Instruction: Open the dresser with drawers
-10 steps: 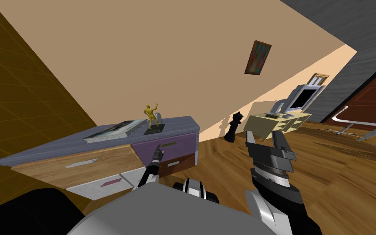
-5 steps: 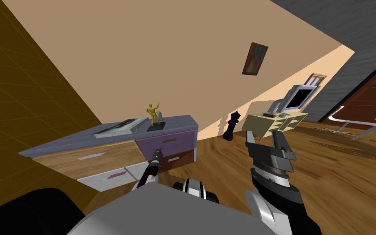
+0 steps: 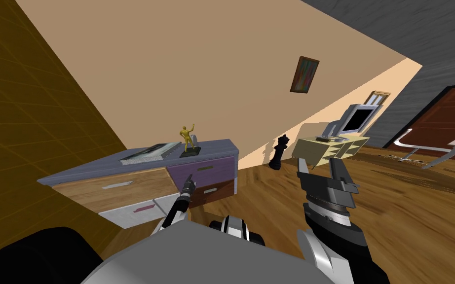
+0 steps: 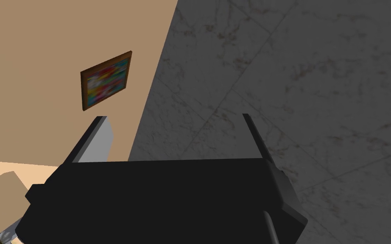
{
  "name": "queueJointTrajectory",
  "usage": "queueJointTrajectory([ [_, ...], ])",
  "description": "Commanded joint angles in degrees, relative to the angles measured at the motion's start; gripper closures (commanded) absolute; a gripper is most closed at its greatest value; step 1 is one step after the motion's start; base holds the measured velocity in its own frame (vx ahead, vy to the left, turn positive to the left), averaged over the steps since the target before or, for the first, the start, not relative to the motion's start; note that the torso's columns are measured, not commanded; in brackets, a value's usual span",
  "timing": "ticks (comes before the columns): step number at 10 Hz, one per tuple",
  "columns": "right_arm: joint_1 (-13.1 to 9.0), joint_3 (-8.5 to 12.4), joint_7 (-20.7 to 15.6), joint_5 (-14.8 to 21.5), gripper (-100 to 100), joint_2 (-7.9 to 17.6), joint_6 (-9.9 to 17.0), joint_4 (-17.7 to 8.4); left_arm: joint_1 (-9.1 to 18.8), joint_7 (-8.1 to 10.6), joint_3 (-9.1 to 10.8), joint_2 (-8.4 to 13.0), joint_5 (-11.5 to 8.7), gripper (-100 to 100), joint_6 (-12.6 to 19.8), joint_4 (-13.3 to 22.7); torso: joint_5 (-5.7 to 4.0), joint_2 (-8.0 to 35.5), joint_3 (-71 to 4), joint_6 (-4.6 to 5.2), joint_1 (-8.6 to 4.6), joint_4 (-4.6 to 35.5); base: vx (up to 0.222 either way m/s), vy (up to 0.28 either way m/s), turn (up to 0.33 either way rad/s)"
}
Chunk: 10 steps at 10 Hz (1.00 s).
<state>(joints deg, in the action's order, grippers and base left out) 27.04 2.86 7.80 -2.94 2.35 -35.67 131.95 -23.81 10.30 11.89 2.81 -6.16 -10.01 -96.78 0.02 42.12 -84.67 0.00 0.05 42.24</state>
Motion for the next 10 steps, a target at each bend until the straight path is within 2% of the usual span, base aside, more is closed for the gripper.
queueJointTrajectory([
  [1,0.0,0.0,0.0,0.0,0,0.0,0.0,0.0,0.0,-0.02,-0.01,2.9,0.0,-100,0.3,-0.1,-0.01,0.1,0.1,0.00,-0.04,0.0,0.028,0.010,-0.003],
  [4,0.0,0.0,0.0,0.0,0,0.0,0.0,0.0,0.1,-0.01,0.11,5.6,0.0,-100,1.0,-0.2,-0.02,0.2,0.1,0.00,-0.07,0.1,0.031,0.010,-0.004],
  [6,0.0,0.0,0.0,0.0,0,0.0,0.0,0.0,0.1,0.12,0.51,5.6,-0.2,-100,2.7,-1.4,0.01,-0.1,0.0,0.01,0.06,0.0,0.127,0.054,-0.017],
  [7,0.0,0.0,0.0,0.0,0,0.0,0.0,0.0,0.0,0.21,0.72,5.2,-0.3,-100,3.4,-2.2,0.02,-0.1,-0.1,0.00,0.05,0.0,0.159,0.053,-0.012],
  [10,0.0,0.0,0.0,0.0,0,0.0,0.0,0.0,-0.1,0.32,0.96,0.9,-0.4,-100,4.0,-3.2,-0.05,0.4,0.2,0.00,-0.17,0.1,0.096,0.025,-0.005],
])
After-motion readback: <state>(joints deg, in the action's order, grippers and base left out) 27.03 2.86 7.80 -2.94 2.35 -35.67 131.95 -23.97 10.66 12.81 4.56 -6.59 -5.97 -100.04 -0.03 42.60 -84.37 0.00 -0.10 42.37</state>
